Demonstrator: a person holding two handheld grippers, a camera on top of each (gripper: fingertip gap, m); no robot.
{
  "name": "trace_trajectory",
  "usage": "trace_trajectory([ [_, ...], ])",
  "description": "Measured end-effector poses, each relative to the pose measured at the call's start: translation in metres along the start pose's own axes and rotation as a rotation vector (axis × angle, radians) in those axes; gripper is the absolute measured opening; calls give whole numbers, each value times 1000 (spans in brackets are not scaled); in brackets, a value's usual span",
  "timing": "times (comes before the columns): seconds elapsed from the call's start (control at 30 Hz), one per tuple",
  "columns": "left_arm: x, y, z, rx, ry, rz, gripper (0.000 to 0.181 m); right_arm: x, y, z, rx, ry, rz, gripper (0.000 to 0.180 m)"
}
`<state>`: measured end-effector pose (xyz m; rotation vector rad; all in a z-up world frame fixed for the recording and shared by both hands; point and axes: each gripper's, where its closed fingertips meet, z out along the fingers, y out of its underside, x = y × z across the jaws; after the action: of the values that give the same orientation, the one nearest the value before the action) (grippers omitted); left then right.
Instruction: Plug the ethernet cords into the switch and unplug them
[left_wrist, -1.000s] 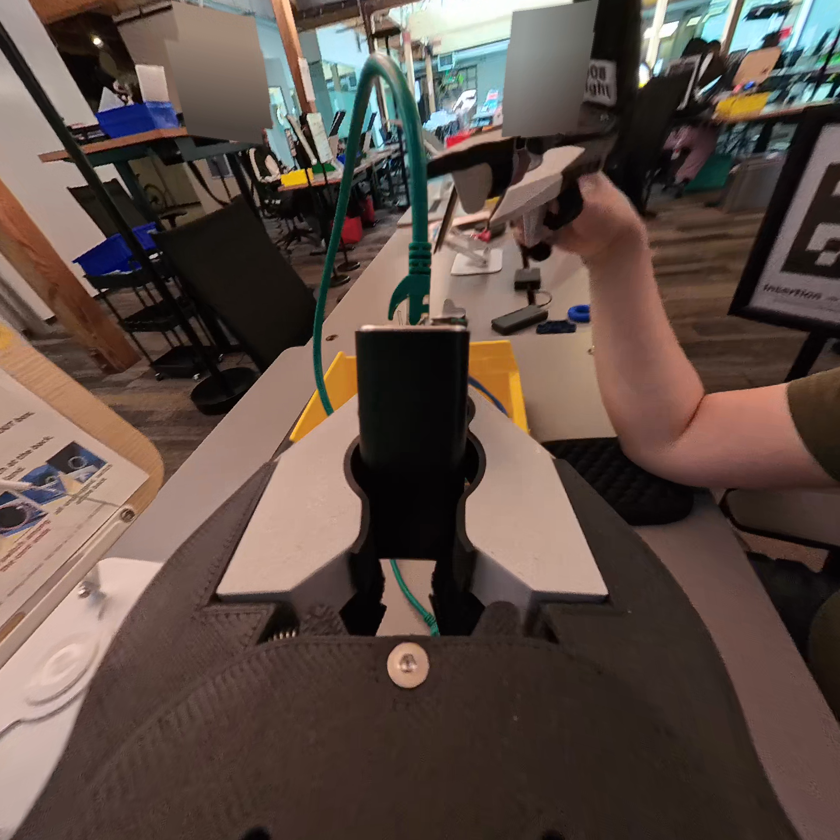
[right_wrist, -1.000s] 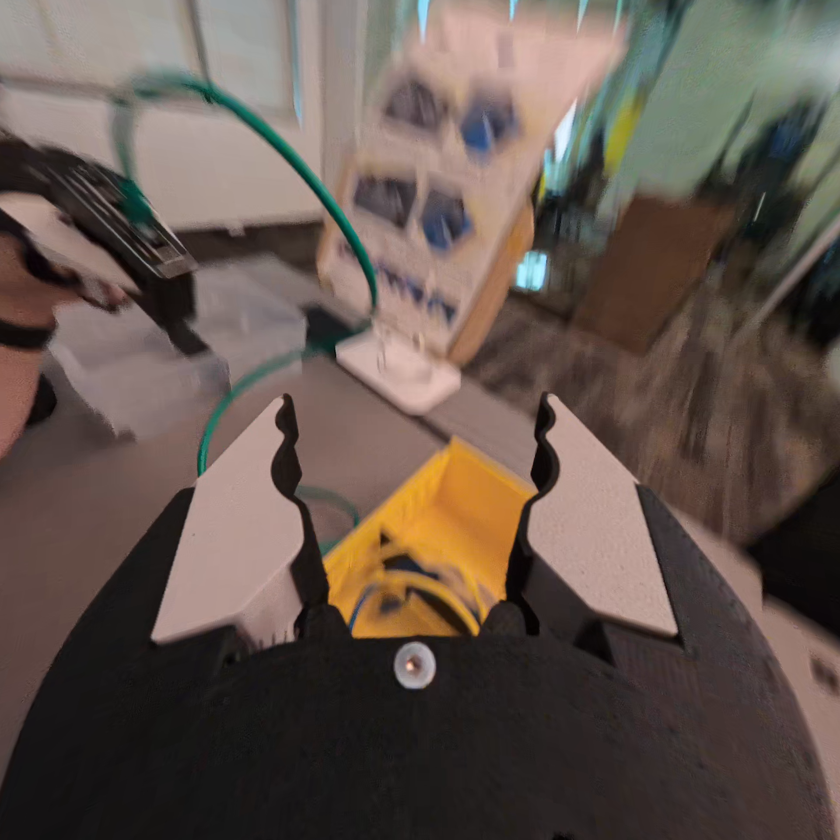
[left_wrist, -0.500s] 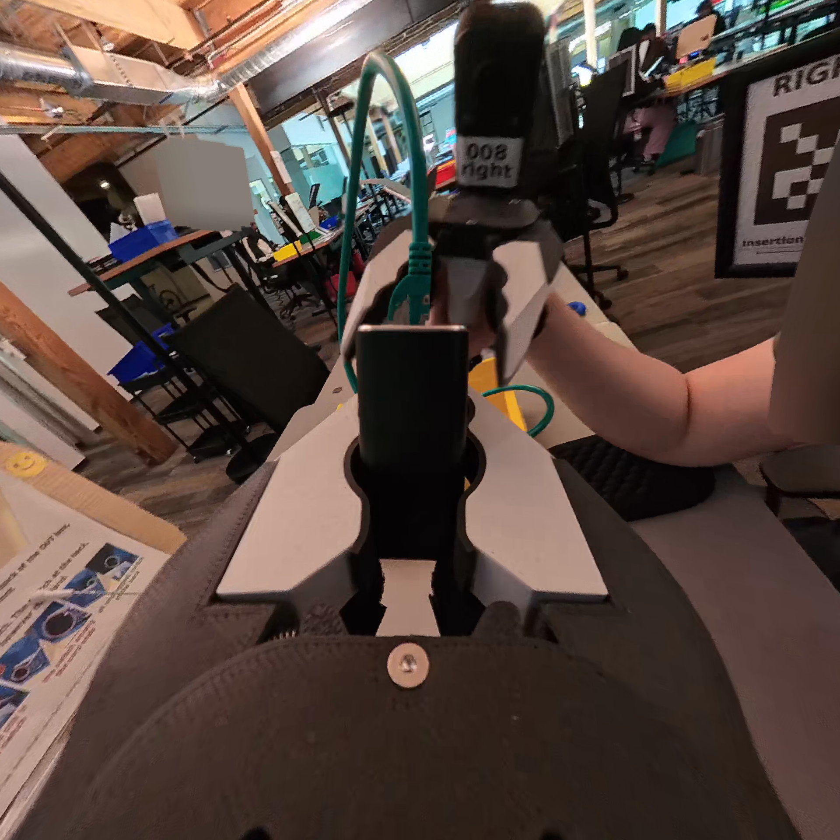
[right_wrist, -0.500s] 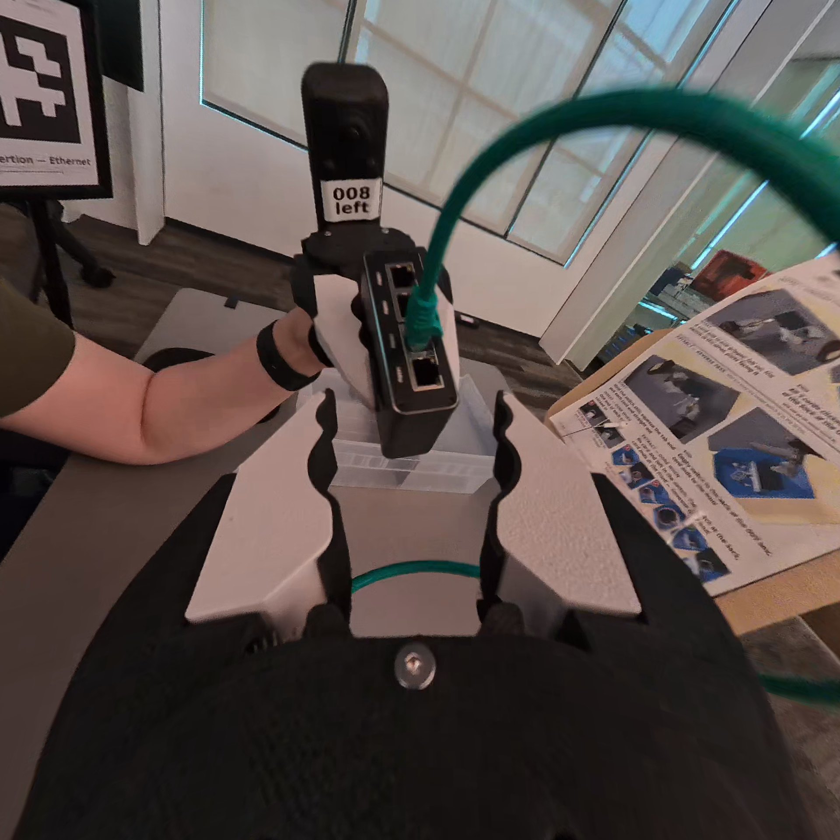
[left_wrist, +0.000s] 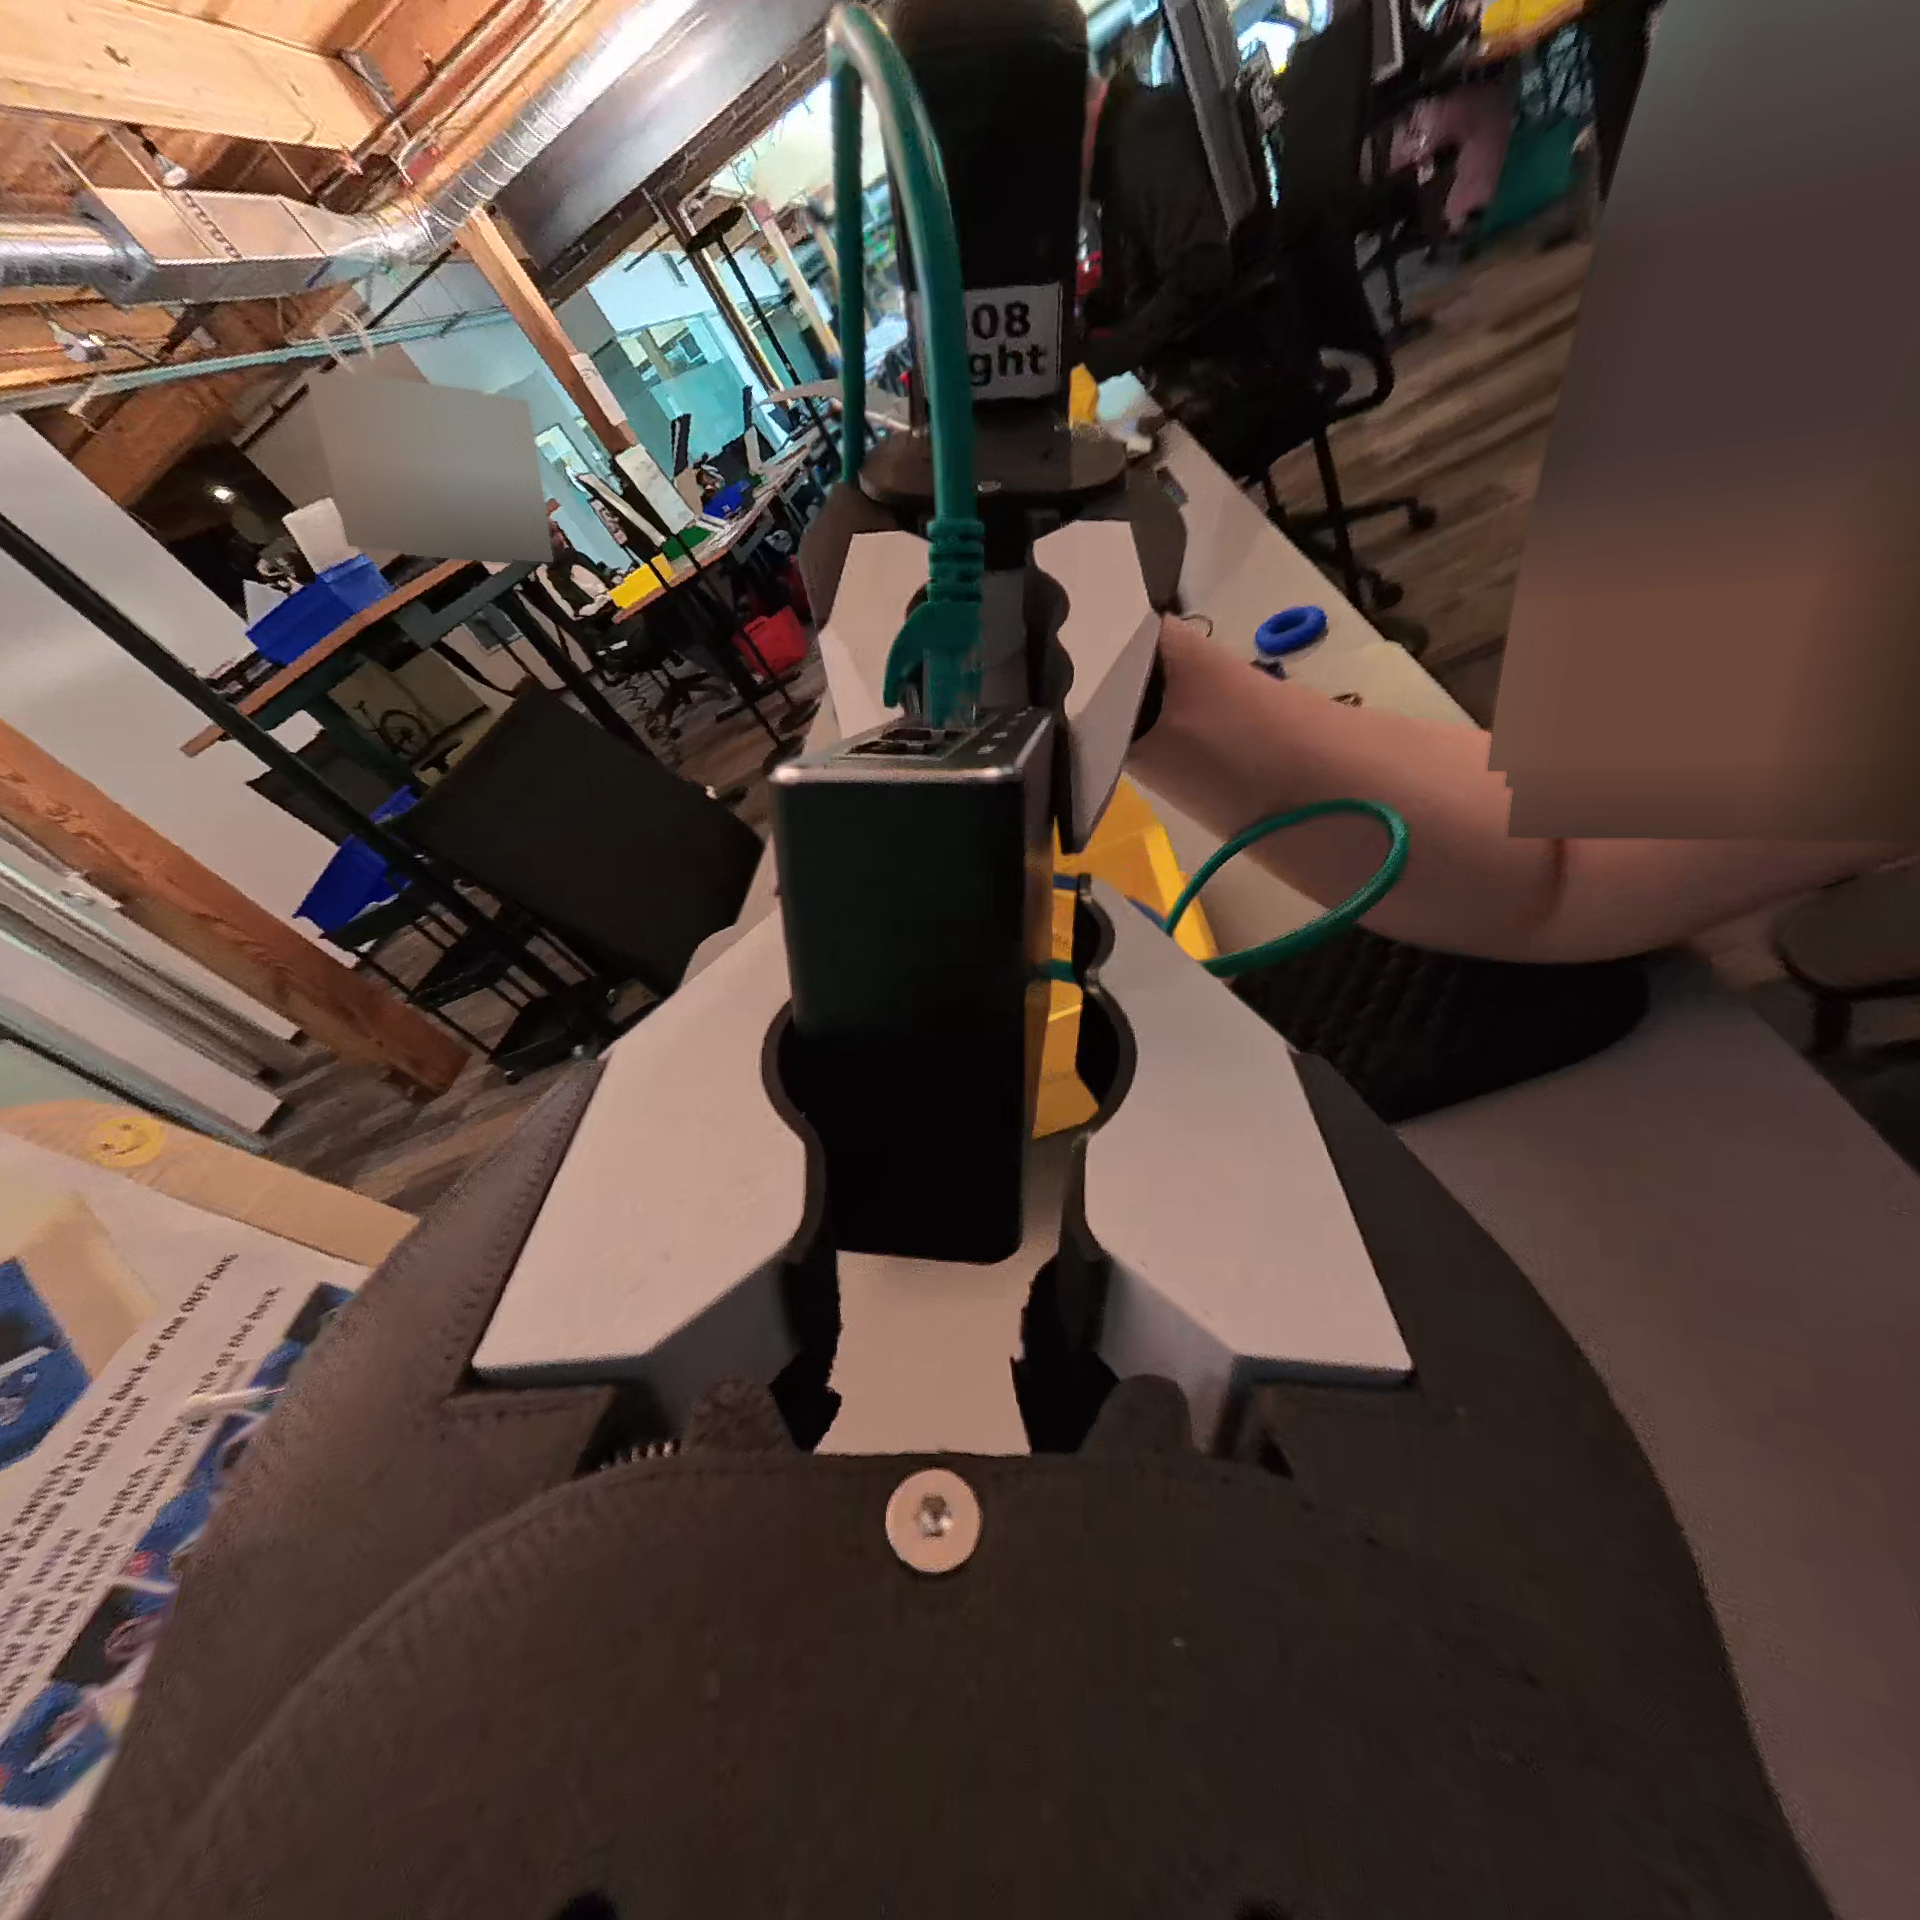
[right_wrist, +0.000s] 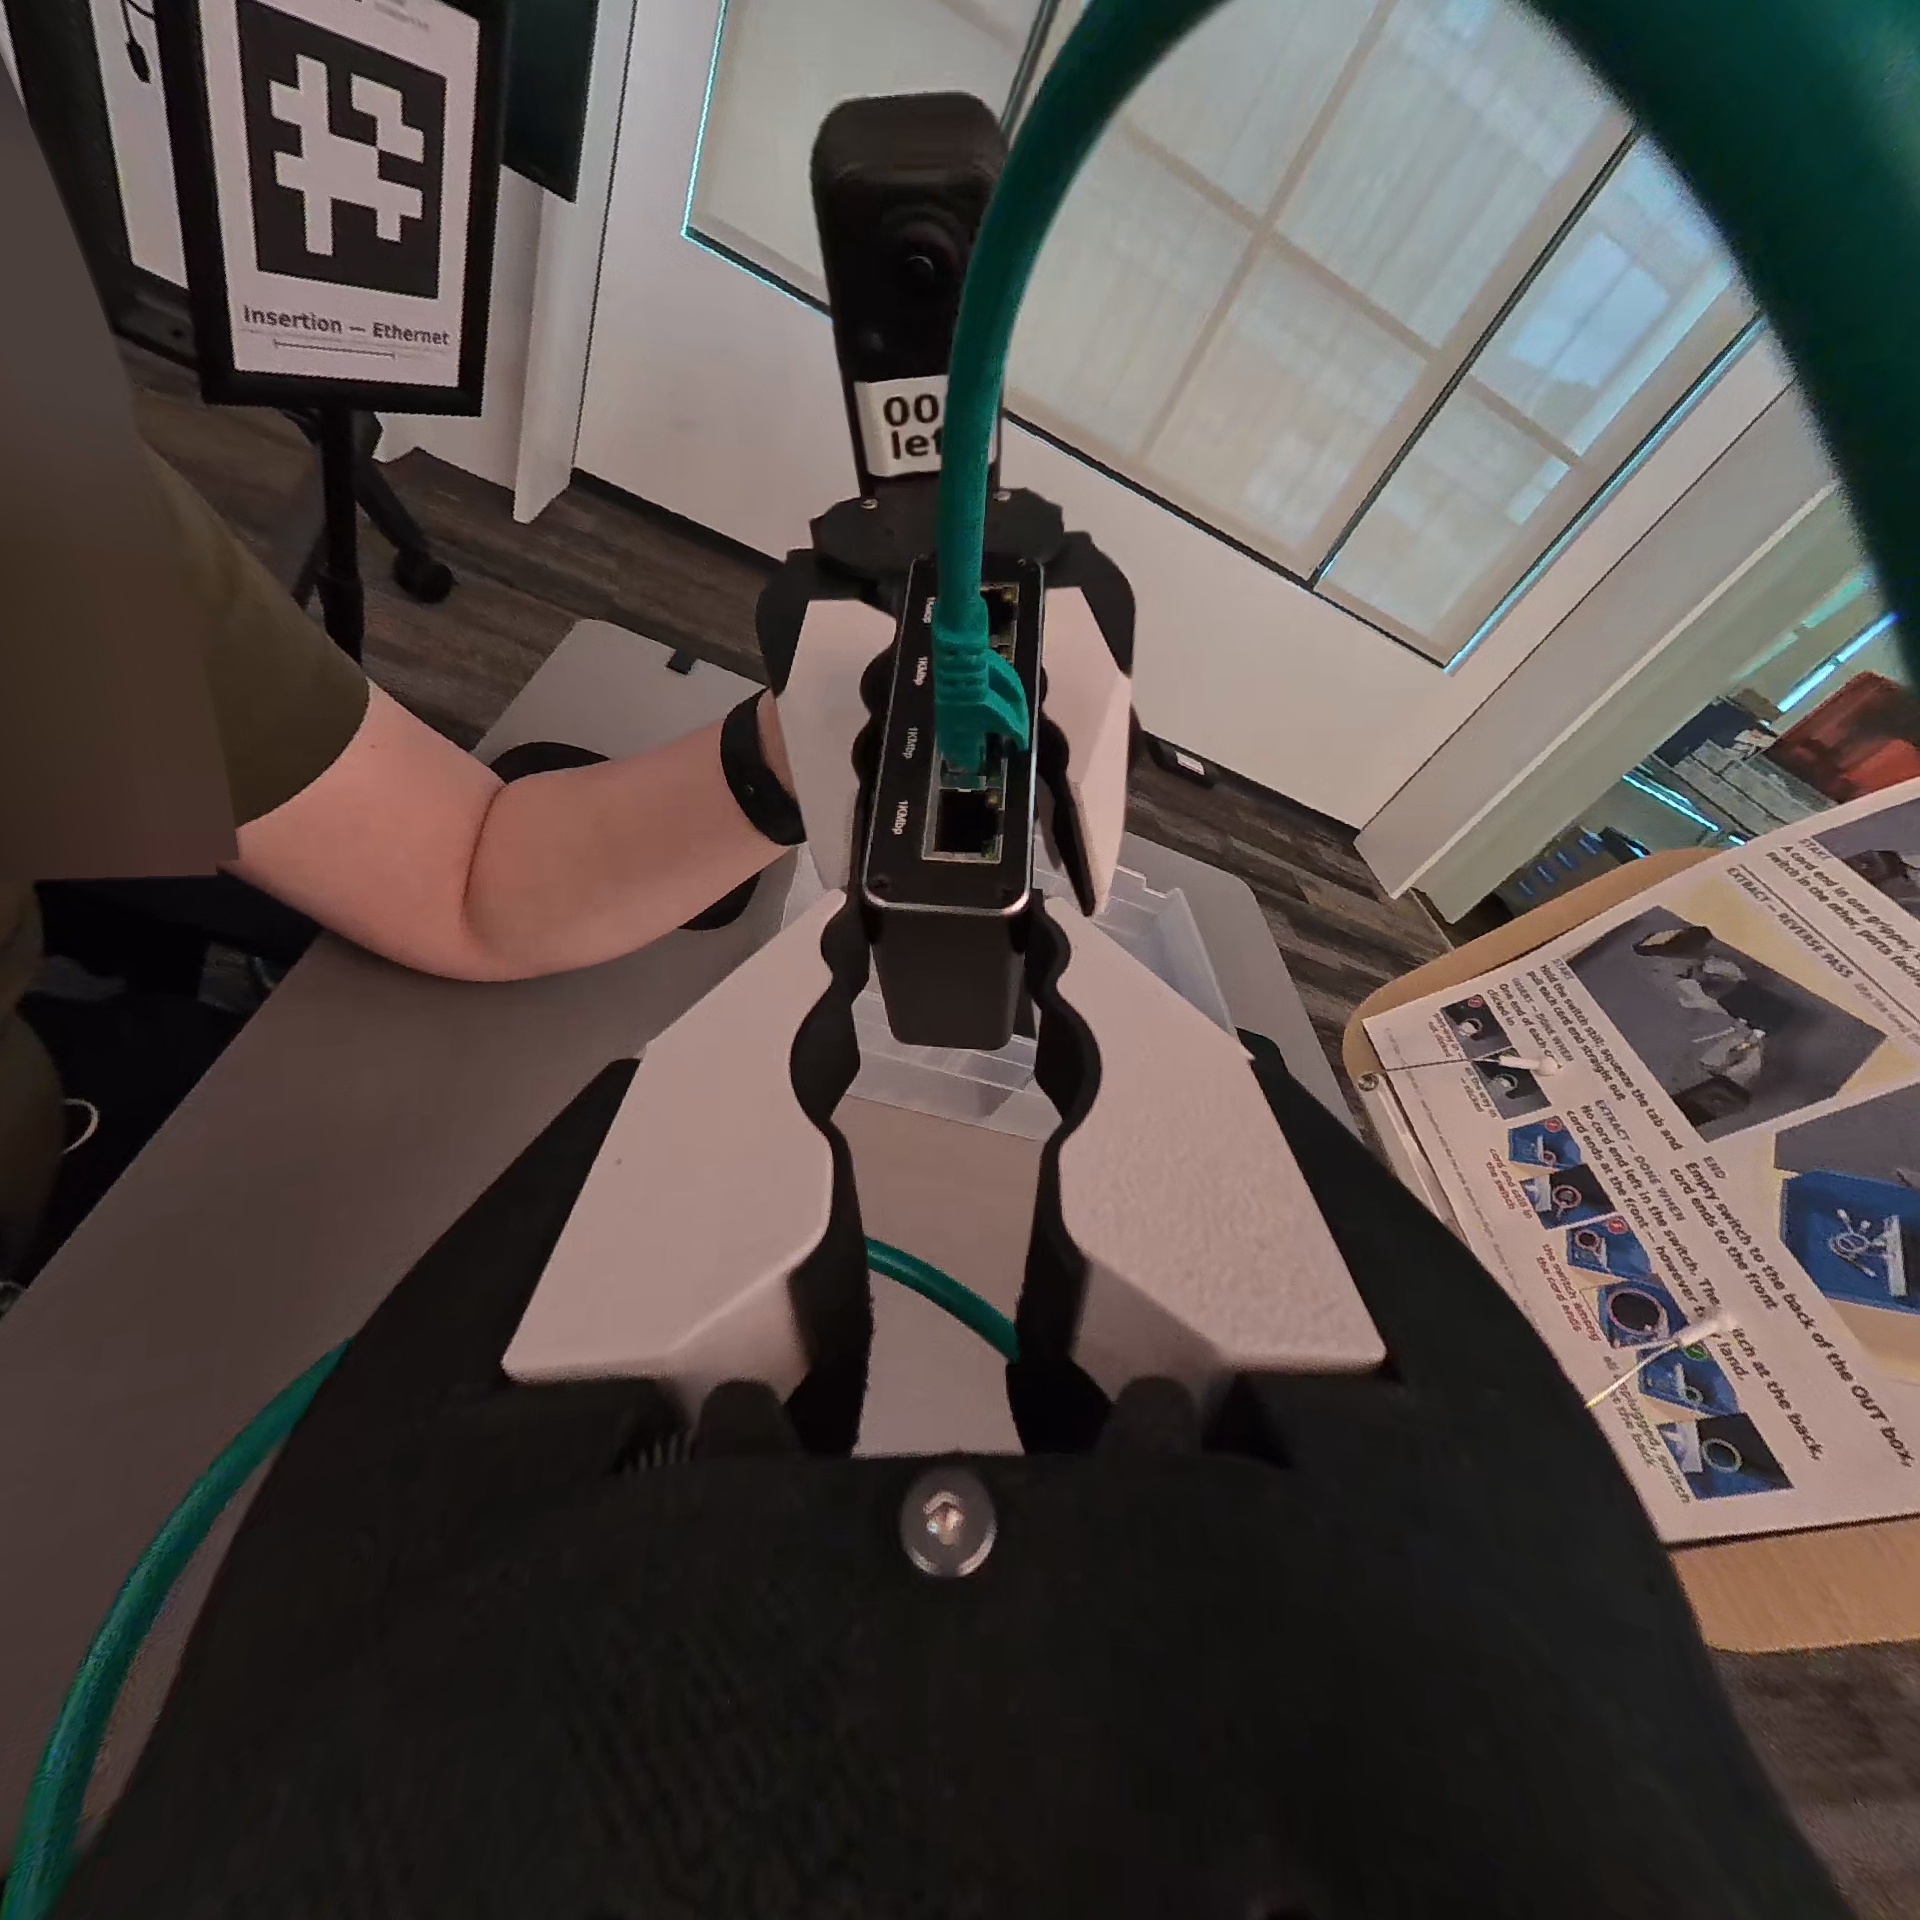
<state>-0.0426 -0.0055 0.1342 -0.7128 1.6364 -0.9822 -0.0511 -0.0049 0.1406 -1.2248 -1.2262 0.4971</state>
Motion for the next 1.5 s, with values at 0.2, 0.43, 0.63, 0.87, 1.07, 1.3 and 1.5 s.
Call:
trace_trajectory([
  [0.2,3,3,1,-70,-45,115,36,-4,0,-2,-11,7,-90,29],
  [0.43,-20,9,0,-279,-337,418,33,19,0,-11,-67,266,-395,33],
  [0.63,-33,12,-4,-435,-510,664,33,15,-10,-15,-179,407,-676,29],
  [0.87,-33,22,-3,-500,-495,699,33,11,-5,-8,-276,421,-757,14],
  [1.07,-32,31,-3,-542,-467,698,33,13,5,-5,-351,432,-850,14],
  [1.3,-32,31,-5,-529,-458,683,33,11,4,-3,-319,422,-852,15],
  [1.5,-51,33,-21,-583,-559,722,33,13,50,-19,-609,327,-645,18],
])
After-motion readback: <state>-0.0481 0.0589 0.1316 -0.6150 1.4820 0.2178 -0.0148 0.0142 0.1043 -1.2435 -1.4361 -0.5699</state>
